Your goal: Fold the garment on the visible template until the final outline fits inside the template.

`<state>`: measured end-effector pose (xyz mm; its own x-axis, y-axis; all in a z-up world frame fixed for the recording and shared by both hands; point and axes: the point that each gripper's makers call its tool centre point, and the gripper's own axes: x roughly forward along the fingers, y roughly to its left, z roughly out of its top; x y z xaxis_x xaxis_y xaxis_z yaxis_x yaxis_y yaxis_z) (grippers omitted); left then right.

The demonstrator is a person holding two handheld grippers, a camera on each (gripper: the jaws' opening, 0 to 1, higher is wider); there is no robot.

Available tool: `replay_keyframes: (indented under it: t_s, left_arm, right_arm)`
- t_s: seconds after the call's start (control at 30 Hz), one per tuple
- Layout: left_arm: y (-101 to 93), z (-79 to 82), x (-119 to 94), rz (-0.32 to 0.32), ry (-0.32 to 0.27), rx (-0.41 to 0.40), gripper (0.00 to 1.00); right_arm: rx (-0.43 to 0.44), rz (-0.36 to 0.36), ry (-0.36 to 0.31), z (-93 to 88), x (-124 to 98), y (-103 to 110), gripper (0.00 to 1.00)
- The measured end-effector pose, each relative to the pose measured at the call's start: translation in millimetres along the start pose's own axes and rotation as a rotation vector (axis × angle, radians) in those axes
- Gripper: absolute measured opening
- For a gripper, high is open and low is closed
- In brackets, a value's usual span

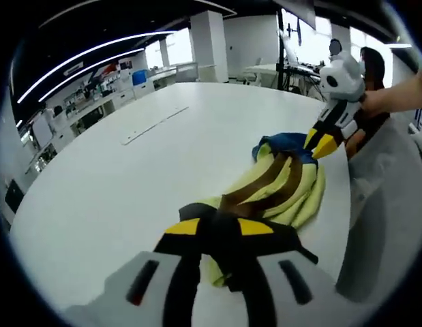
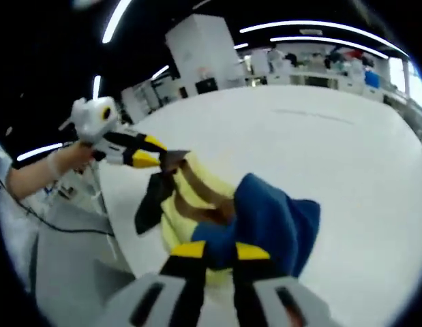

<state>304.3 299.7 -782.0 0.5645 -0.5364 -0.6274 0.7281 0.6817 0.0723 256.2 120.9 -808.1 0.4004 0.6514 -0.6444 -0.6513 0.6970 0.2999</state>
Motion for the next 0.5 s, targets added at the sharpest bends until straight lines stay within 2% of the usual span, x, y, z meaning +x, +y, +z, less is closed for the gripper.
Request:
replay_keyframes:
  t_s: [0.1,0.27,0.5]
  left_arm:
    - [-0.8,-3.9,3,-0.006,0.013,0.001,0.17]
    - [-4.4,-9.3,6,-0.026,0.032,-0.01,0.14]
    - [-2.0,-13.5,7,-0.023,0.04,-0.037,0.1]
  right_arm:
    - [0.014,0.002,-0.002,-0.9,0,1,0.06]
    - [0.022,0.0,-0.006,-3.6,-2,2,0.01]
    - [-0.041,-0.023,-0.034,2.8,-10,2,0.0]
